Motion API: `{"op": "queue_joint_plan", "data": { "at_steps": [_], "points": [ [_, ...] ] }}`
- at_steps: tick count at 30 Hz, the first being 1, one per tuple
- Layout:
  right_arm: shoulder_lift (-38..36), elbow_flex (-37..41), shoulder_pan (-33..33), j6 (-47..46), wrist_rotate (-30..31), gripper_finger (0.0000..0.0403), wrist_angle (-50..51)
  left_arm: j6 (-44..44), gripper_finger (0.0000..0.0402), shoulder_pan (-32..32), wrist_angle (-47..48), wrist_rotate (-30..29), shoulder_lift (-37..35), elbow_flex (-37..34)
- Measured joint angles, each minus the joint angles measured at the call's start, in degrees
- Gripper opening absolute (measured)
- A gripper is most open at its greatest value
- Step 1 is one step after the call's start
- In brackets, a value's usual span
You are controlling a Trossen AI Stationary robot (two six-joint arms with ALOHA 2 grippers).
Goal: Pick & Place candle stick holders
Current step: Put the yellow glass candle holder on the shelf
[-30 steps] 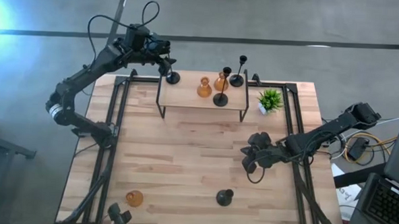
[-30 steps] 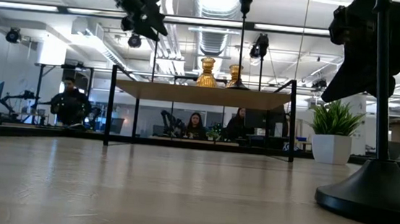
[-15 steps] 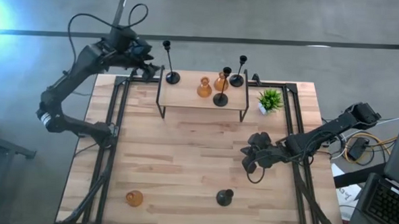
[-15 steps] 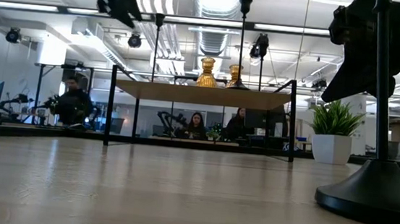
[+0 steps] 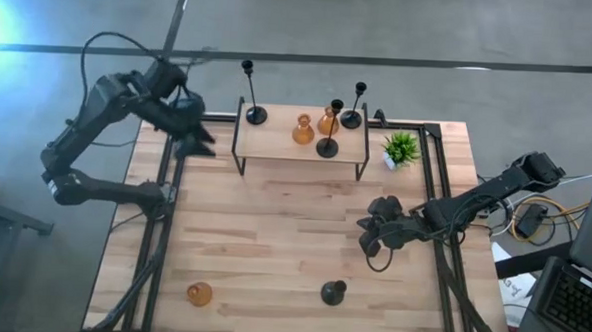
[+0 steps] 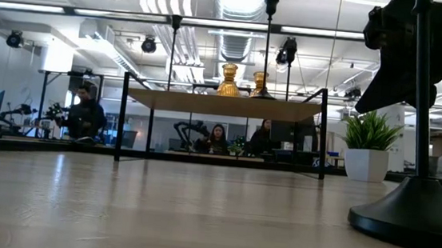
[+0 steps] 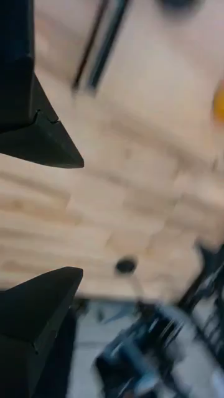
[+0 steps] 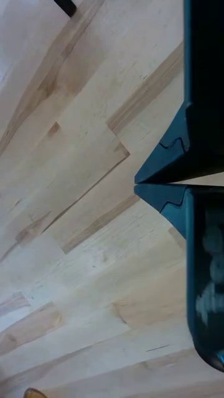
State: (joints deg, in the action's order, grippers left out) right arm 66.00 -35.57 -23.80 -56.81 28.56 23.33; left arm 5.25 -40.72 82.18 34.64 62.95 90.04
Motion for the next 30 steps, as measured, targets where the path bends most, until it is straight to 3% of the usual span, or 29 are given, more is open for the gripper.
{"op": "queue_joint_plan", "data": {
  "at_steps": [6, 12, 16, 20, 25, 28, 30],
  "points": [
    [0.0, 0.0, 0.0, 0.2, 0.2, 0.0008, 0.0, 1.7, 0.0278, 15.5, -6.3, -0.3, -3.9, -6.7],
    [0.0, 0.0, 0.0, 0.3, 1.6, 0.0008, 0.0, 1.6, 0.0277, 32.0, -27.4, -5.2, -4.4, -18.1],
    [0.0, 0.0, 0.0, 0.2, 1.6, 0.0008, 0.1, 0.2, 0.0277, 39.9, -44.3, -6.2, -2.0, -25.8],
    [0.0, 0.0, 0.0, 0.3, 1.6, 0.0008, 0.2, 0.2, 0.0277, 44.1, -57.1, -6.2, 1.4, -30.6],
    [-0.1, 0.0, 0.0, 0.3, 1.3, 0.0008, -0.1, -2.4, 0.0277, 45.2, -64.1, -7.5, 6.9, -32.1],
    [-0.7, 0.0, -0.2, 3.5, -1.5, 0.0008, -2.5, -7.5, 0.0277, 45.1, -67.1, -11.6, 8.9, -32.1],
    [-1.3, 0.0, -0.3, 9.9, -6.8, 0.0008, -6.0, -9.9, 0.0277, 44.9, -67.3, -16.4, 9.1, -32.1]
  ]
}}
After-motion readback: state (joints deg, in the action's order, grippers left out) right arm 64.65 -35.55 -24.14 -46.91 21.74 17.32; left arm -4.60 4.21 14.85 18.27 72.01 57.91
